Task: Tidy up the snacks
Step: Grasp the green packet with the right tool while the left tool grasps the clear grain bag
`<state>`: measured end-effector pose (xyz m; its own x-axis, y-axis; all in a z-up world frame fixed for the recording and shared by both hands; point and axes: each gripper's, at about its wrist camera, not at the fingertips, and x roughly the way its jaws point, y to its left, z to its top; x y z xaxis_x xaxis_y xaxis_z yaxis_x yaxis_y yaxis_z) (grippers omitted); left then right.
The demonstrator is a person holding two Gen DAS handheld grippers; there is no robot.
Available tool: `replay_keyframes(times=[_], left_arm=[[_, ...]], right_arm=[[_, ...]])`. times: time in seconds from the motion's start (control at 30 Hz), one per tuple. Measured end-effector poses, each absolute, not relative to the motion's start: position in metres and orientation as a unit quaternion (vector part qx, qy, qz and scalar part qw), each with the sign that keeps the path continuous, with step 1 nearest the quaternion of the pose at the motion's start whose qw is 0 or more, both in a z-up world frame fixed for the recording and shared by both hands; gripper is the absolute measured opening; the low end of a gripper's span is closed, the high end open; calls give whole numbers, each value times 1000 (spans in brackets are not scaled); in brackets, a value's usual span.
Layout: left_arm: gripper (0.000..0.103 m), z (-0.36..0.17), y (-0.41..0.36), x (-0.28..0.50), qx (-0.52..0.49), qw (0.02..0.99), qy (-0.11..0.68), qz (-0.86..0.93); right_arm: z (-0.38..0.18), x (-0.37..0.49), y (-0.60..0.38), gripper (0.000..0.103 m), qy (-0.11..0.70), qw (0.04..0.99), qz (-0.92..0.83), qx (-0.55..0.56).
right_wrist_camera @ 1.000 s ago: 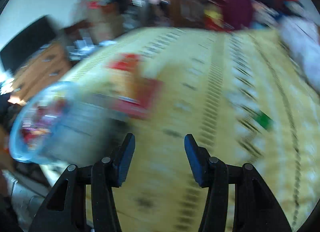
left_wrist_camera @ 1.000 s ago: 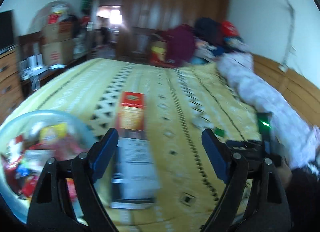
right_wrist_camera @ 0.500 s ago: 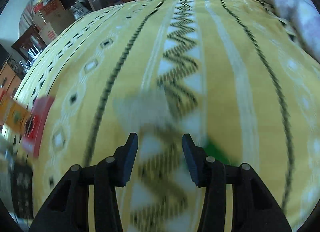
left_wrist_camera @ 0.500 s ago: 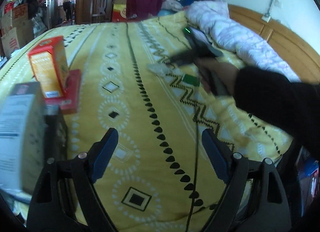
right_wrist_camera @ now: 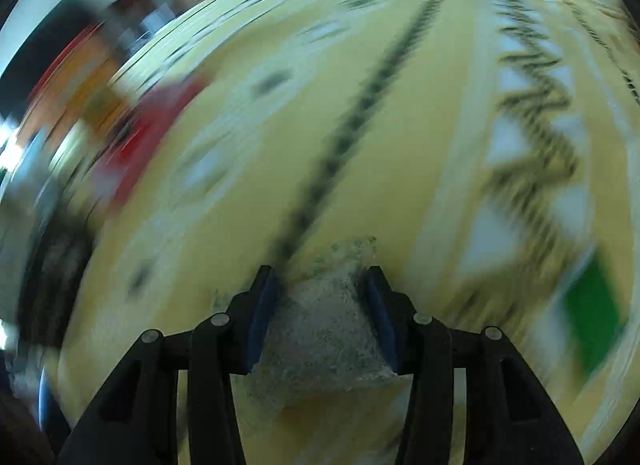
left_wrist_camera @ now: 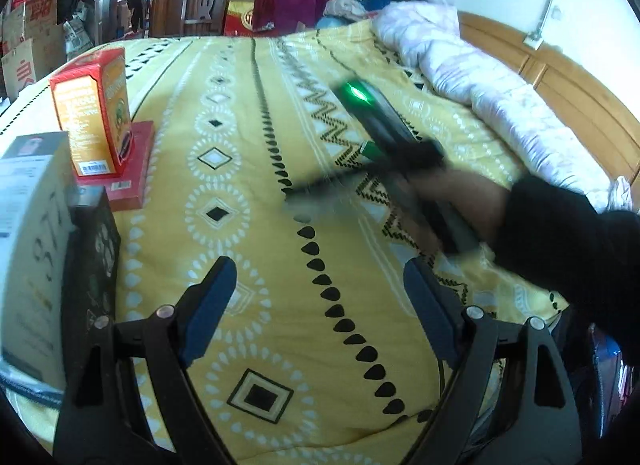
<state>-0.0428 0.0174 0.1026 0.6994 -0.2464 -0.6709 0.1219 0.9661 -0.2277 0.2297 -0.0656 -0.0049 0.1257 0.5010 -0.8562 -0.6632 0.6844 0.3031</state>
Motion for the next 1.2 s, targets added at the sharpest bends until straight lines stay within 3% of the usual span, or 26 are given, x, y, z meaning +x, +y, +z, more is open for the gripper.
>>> replay_keyframes(times=[0.1,0.2,0.33,0.47,0.73,0.8,0.87,0.9,1.03,1.2], left_arm=[[87,102,14,-46,-86,916,377,-107],[87,102,7,-46,-81,915,378,-113],[87,97,-1,-42,-77,912,383,-123],[87,84,-2,-34,-83,905,400,-120],[87,71,-1,-29,-83,896,419,-118],[87,71,-1,-28,-85,896,420,-118],[87,71,-1,-28,-84,897,418,-118],[87,69,-1,-27,-83,895,422,-118],[87,59,3,-20,-91,890,433,-115],[87,46,-2,-4,-100,884,439,-125]], right_arm=[[9,169,-79,53,565,695,438,-75],[42,157,-111,53,538,719,429,-94],[59,214,-160,60,492,796,320,-150],[26,296,-178,60,500,804,215,-238],[-1,340,-171,66,529,789,241,-200],[-3,338,-170,65,523,793,235,-206],[-5,331,-170,50,518,802,218,-203],[-4,324,-170,47,516,808,206,-198],[4,279,-190,45,506,827,188,-158],[38,197,-231,45,485,854,187,-14]])
